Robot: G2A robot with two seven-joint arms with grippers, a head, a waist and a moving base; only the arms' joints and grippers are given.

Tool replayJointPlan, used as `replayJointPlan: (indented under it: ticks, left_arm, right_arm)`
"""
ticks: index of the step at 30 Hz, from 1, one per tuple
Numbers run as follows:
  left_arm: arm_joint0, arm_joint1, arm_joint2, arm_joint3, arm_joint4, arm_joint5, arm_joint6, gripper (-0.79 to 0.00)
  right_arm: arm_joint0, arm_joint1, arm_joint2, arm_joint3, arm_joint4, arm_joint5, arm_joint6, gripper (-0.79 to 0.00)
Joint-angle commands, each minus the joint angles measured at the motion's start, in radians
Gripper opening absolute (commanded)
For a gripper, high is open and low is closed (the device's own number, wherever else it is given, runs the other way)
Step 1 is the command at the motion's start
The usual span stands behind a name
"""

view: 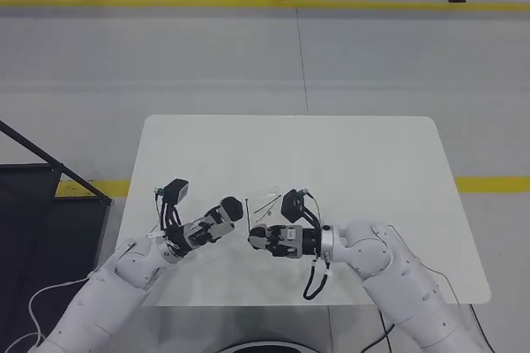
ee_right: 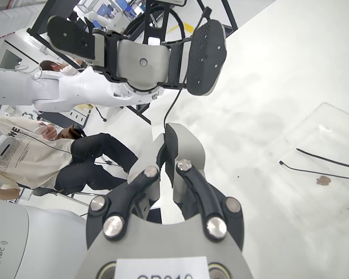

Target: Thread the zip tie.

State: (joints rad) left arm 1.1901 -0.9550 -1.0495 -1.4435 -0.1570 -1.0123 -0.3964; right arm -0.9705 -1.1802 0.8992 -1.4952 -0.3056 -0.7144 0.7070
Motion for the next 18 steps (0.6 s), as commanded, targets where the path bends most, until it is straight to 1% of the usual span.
replayJointPlan:
  ticks: [1,2,5,6,8,9,10,11,13,14,18]
  left_arm:
    - [-0.003,0.0,-0.001,0.002,-0.016,0.0,-0.044,-0.222]
    - [-0.005,0.0,-0.004,0.006,-0.015,0.0,-0.06,-0.249]
    - [-0.009,-0.004,-0.007,0.015,0.002,0.0,-0.081,-0.28]
    - [-0.01,-0.006,-0.007,0.017,0.007,0.0,-0.081,-0.302]
    - [-0.012,-0.011,-0.008,0.024,0.022,0.0,-0.078,-0.289]
    - [-0.012,-0.013,-0.007,0.026,0.029,0.0,-0.076,-0.231]
    - [-0.013,-0.015,-0.007,0.028,0.036,0.0,-0.073,-0.231]
    - [-0.014,-0.018,-0.007,0.029,0.042,0.0,-0.069,-0.249]
    - [-0.015,-0.022,-0.007,0.033,0.048,0.0,-0.06,-0.32]
    - [-0.016,-0.024,-0.007,0.035,0.049,0.0,-0.055,-0.388]
    - [-0.023,-0.032,-0.006,0.049,0.059,0.0,-0.045,-0.431]
  right_arm:
    - [0.0,0.002,0.001,-0.008,-0.003,0.003,0.009,-0.785]
    - [0.001,0.002,0.002,-0.012,-0.003,0.005,0.013,-0.785]
    - [0.002,0.004,0.0,-0.019,-0.004,0.007,0.023,-0.785]
    - [0.003,0.004,-0.001,-0.021,-0.005,0.008,0.026,-0.785]
    - [0.006,0.004,-0.005,-0.023,-0.004,0.009,0.032,-0.785]
    - [0.007,0.004,-0.006,-0.023,-0.004,0.01,0.035,-0.785]
    - [0.009,0.004,-0.008,-0.022,-0.004,0.011,0.037,-0.785]
    - [0.011,0.004,-0.01,-0.022,-0.002,0.012,0.039,-0.785]
    - [0.014,0.003,-0.013,-0.02,-0.001,0.012,0.043,-0.785]
    - [0.016,0.003,-0.015,-0.02,0.001,0.012,0.044,-0.785]
    - [0.021,0.003,-0.02,-0.017,0.002,0.012,0.047,-0.785]
